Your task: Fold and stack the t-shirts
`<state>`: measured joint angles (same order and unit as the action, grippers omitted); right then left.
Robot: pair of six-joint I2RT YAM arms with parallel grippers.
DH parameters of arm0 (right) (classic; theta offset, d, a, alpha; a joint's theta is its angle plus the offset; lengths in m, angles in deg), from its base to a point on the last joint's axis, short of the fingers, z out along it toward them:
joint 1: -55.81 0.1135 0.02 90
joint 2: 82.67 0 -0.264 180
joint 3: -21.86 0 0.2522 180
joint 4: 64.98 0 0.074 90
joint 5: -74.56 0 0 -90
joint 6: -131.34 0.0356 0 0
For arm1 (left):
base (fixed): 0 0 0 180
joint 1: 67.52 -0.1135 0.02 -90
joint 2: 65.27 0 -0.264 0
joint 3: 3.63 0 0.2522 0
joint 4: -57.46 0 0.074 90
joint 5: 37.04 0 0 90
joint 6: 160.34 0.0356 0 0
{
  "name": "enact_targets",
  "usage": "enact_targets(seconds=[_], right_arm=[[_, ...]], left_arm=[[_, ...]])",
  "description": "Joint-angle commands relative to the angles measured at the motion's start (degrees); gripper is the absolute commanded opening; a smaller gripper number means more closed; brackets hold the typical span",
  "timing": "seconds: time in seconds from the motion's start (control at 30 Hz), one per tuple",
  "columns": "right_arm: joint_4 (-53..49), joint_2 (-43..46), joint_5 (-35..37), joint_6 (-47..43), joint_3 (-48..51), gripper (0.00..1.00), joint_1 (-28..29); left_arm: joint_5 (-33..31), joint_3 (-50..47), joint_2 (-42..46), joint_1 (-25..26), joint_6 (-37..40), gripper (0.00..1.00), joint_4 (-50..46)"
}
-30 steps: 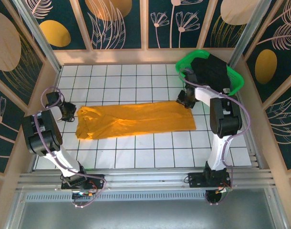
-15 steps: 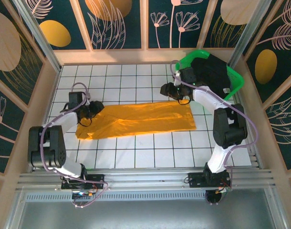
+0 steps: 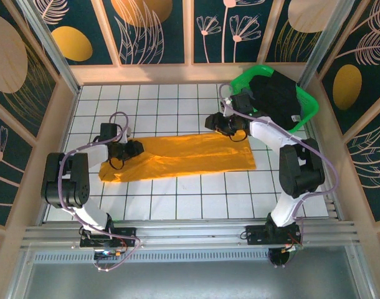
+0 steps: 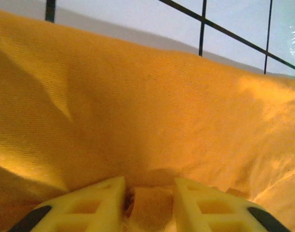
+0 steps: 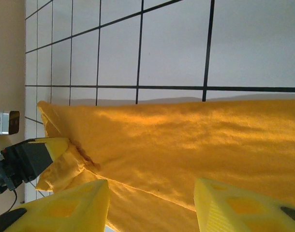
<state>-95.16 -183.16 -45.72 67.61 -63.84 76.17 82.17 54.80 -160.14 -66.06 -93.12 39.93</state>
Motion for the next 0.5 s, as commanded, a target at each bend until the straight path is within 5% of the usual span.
enact_targets(seconds=[0.0,0.2,0.47], right_arm=[[1.1,2.0,-0.2,1.1,1.2,0.5,0.3],[1.1,1.6,0.4,1.5,1.0,0.49,0.2],[1.0,1.2,0.7,1.4,0.9,0.48,0.3]], left_arm=[[-1.8,-0.7,2.1,0.4,1.3,0.23,-1.3],[-2.5,-2.2,7.1,1.1,-2.0,0.0,-3.1],[-2.3,-8.1,16.3,4.8,-17.9,0.0,-7.8]])
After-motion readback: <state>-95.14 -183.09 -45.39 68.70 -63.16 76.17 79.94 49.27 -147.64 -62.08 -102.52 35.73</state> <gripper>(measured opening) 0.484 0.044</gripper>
